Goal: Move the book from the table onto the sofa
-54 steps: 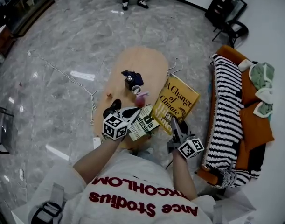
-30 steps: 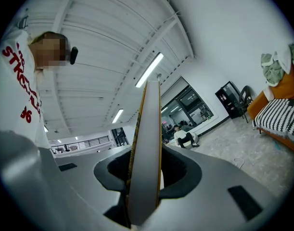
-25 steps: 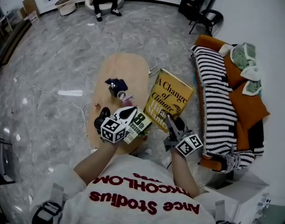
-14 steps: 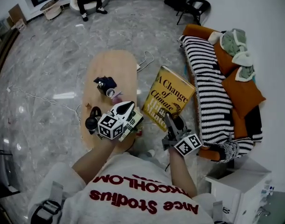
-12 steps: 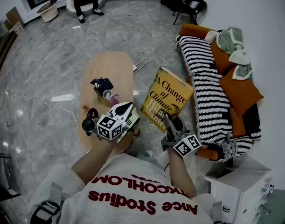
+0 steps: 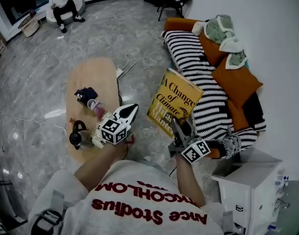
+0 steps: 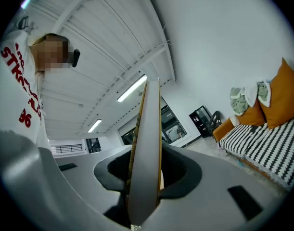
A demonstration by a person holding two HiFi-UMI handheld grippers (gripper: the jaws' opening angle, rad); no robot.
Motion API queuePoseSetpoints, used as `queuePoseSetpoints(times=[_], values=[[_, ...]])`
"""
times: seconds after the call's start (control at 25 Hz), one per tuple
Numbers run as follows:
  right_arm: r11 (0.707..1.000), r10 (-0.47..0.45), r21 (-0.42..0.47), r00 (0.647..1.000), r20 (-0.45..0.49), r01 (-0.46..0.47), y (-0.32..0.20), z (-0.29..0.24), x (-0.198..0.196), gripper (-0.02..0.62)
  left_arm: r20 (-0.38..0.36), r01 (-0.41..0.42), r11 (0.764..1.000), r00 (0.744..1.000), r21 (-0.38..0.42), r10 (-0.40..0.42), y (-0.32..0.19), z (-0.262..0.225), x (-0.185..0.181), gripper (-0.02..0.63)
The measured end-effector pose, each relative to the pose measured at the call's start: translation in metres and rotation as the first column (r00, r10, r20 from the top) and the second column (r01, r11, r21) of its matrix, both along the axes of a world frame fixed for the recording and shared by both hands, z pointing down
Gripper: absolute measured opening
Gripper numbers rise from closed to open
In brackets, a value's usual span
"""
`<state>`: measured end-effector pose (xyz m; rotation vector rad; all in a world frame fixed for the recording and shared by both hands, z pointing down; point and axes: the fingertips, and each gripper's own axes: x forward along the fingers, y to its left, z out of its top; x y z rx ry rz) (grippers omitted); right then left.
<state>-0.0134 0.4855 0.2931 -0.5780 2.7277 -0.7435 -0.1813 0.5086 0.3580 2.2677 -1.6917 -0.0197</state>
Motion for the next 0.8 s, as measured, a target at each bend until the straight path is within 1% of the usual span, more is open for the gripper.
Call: queuePoseSetpoints(times=[0.28,0.48,0.56,0.72,0.8], values=[[0.994,0.107,-0.005,0.994,0.008,-0.107,-0.022,0.006,0.059,0.161,-0.006,-0.098,0.995,0.995,0.009,0.098,-0.04,0.003,0.051,0.017],[0.986,0.168,-0.005,0.986,0.011,-0.168,-0.033,0.005,0.097,0.161,-0.005,-0.131,0.991,0.991,0.02,0.131,-0.061,-0.002,0.081,0.017],[0.981,0.194,-0.009,0.981,0.014,-0.193,-0.036,0.003,0.119,0.161,0.002,-0.144,0.989,0.99,0.023,0.144,-0.069,-0.006,0.097,0.017],[0.97,0.243,-0.027,0.97,0.032,-0.242,-0.049,-0.004,0.172,0.161,0.01,-0.164,0.986,0.986,0.004,0.164,-0.089,-0.014,0.139,0.017],[0.964,0.264,-0.027,0.964,0.031,-0.263,-0.053,-0.004,0.182,0.161,0.004,-0.176,0.984,0.984,0.0,0.176,-0.095,-0.011,0.147,0.017]])
